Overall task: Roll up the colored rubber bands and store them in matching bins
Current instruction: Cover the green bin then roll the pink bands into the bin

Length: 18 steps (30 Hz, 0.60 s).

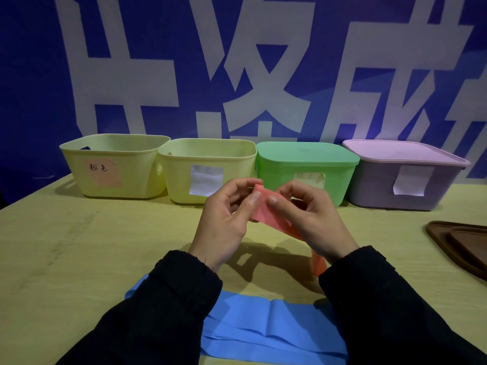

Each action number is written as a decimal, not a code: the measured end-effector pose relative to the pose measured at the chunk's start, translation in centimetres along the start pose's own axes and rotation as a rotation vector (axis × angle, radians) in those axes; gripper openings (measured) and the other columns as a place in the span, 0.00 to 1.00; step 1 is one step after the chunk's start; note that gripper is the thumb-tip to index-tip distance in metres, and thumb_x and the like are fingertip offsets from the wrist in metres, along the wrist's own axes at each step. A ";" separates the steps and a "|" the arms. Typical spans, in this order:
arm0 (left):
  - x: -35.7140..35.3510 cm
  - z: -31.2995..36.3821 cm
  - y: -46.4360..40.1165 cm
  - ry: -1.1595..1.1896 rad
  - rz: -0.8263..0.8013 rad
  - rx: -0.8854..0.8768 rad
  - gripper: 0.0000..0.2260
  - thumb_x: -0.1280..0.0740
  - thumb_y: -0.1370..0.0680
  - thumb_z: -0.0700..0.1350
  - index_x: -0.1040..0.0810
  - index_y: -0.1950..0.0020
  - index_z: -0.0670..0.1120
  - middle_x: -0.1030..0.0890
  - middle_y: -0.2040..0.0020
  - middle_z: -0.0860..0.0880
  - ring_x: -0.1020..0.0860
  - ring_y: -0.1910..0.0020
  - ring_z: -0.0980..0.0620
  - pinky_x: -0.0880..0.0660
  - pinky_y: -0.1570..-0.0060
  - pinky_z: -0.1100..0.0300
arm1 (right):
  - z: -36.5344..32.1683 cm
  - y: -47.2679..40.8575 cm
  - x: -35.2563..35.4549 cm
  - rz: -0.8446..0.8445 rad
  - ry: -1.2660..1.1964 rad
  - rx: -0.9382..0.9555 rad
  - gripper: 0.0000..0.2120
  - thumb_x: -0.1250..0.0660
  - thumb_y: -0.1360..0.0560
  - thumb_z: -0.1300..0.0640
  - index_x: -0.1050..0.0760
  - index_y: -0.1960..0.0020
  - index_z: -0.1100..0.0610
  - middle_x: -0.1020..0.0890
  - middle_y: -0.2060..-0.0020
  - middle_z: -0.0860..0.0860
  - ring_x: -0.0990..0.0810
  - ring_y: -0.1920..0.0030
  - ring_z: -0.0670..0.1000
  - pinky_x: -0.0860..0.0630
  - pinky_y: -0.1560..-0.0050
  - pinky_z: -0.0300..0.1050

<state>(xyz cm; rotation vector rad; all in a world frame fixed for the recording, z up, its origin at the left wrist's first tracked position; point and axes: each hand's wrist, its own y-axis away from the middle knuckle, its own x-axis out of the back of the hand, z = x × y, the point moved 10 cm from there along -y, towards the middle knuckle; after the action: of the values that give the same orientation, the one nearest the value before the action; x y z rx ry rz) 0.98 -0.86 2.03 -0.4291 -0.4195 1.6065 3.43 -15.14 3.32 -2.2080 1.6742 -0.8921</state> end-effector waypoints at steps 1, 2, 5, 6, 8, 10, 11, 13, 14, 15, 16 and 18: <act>0.0 0.0 0.0 -0.006 -0.001 -0.002 0.09 0.34 0.18 0.39 0.20 0.41 0.50 0.14 0.47 0.48 0.16 0.48 0.51 0.18 0.50 0.55 | 0.0 0.0 -0.1 -0.009 -0.008 -0.006 0.06 0.29 0.23 0.50 0.20 0.55 0.52 0.18 0.64 0.49 0.23 0.65 0.46 0.27 0.66 0.39; 0.0 -0.1 0.0 -0.007 0.000 0.000 0.09 0.35 0.18 0.39 0.20 0.41 0.51 0.15 0.47 0.48 0.16 0.49 0.51 0.19 0.50 0.54 | 0.0 0.0 -0.1 -0.010 -0.013 -0.008 0.05 0.28 0.24 0.51 0.20 0.55 0.52 0.18 0.64 0.48 0.23 0.65 0.45 0.27 0.65 0.38; -0.1 -0.1 0.1 -0.006 0.002 0.012 0.12 0.36 0.17 0.39 0.23 0.39 0.54 0.15 0.50 0.45 0.16 0.52 0.49 0.18 0.52 0.56 | 0.0 0.0 -0.1 0.009 -0.024 0.000 0.04 0.27 0.24 0.54 0.19 0.56 0.54 0.19 0.66 0.47 0.23 0.65 0.45 0.28 0.65 0.38; -0.1 0.1 0.1 -0.020 0.005 -0.002 0.12 0.36 0.17 0.39 0.22 0.40 0.55 0.15 0.51 0.46 0.16 0.53 0.50 0.18 0.54 0.57 | 0.0 0.0 -0.2 0.016 -0.025 0.003 0.04 0.27 0.24 0.55 0.20 0.55 0.54 0.19 0.66 0.47 0.23 0.65 0.45 0.27 0.65 0.38; 0.0 0.3 0.1 -0.048 0.018 -0.021 0.10 0.35 0.18 0.39 0.20 0.43 0.53 0.15 0.52 0.47 0.18 0.57 0.53 0.21 0.59 0.60 | 0.1 0.0 0.0 0.046 -0.018 0.005 0.04 0.26 0.24 0.55 0.20 0.55 0.55 0.19 0.65 0.47 0.22 0.65 0.45 0.26 0.65 0.38; 0.2 0.3 0.1 -0.038 0.034 -0.015 0.08 0.33 0.19 0.39 0.19 0.45 0.50 0.15 0.52 0.48 0.19 0.58 0.54 0.23 0.61 0.61 | 0.1 0.0 0.3 0.077 -0.005 0.009 0.05 0.26 0.25 0.54 0.20 0.54 0.54 0.19 0.64 0.48 0.22 0.64 0.45 0.26 0.65 0.39; 0.4 0.3 0.1 -0.032 0.039 -0.011 0.07 0.31 0.20 0.39 0.19 0.45 0.50 0.15 0.52 0.48 0.19 0.58 0.54 0.23 0.61 0.61 | 0.0 0.0 0.3 0.082 0.005 0.010 0.05 0.25 0.25 0.53 0.20 0.54 0.53 0.18 0.64 0.48 0.22 0.64 0.45 0.25 0.65 0.39; 0.5 0.3 0.0 -0.026 0.040 0.002 0.08 0.29 0.21 0.39 0.19 0.44 0.50 0.15 0.52 0.48 0.18 0.57 0.55 0.23 0.61 0.62 | 0.1 -0.1 0.5 0.082 0.013 0.010 0.06 0.26 0.25 0.52 0.20 0.54 0.53 0.18 0.64 0.48 0.22 0.63 0.46 0.26 0.64 0.40; 0.5 0.3 0.0 -0.013 0.045 0.010 0.10 0.29 0.22 0.40 0.19 0.42 0.50 0.14 0.52 0.47 0.17 0.57 0.55 0.22 0.61 0.63 | 0.1 -0.1 0.5 0.078 0.009 0.014 0.06 0.26 0.25 0.52 0.20 0.54 0.53 0.18 0.63 0.49 0.22 0.63 0.47 0.25 0.64 0.41; 0.6 0.3 0.0 0.006 0.054 0.020 0.11 0.28 0.22 0.40 0.19 0.41 0.50 0.14 0.51 0.46 0.17 0.57 0.53 0.22 0.61 0.63 | 0.0 -0.1 0.4 0.071 0.006 0.025 0.05 0.27 0.24 0.52 0.20 0.53 0.53 0.18 0.62 0.49 0.21 0.62 0.47 0.25 0.63 0.42; 0.8 0.3 -0.1 0.026 0.071 0.029 0.12 0.27 0.23 0.40 0.20 0.40 0.49 0.14 0.51 0.45 0.16 0.56 0.52 0.22 0.62 0.63 | -0.1 -0.1 0.4 0.061 0.009 0.039 0.05 0.28 0.23 0.53 0.20 0.52 0.54 0.18 0.61 0.49 0.21 0.61 0.47 0.25 0.62 0.41; 1.4 0.1 -0.2 0.047 0.110 0.035 0.12 0.26 0.24 0.41 0.19 0.42 0.47 0.14 0.51 0.44 0.16 0.54 0.49 0.21 0.60 0.62 | -0.4 0.0 0.1 0.038 0.021 0.053 0.04 0.29 0.23 0.53 0.20 0.51 0.54 0.18 0.61 0.48 0.22 0.62 0.45 0.25 0.63 0.39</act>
<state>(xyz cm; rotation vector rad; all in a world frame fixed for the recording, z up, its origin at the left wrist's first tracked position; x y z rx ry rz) 0.97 0.49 2.17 -0.4696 -0.3362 1.7046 3.25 -15.17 3.67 -2.1323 1.6765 -0.9424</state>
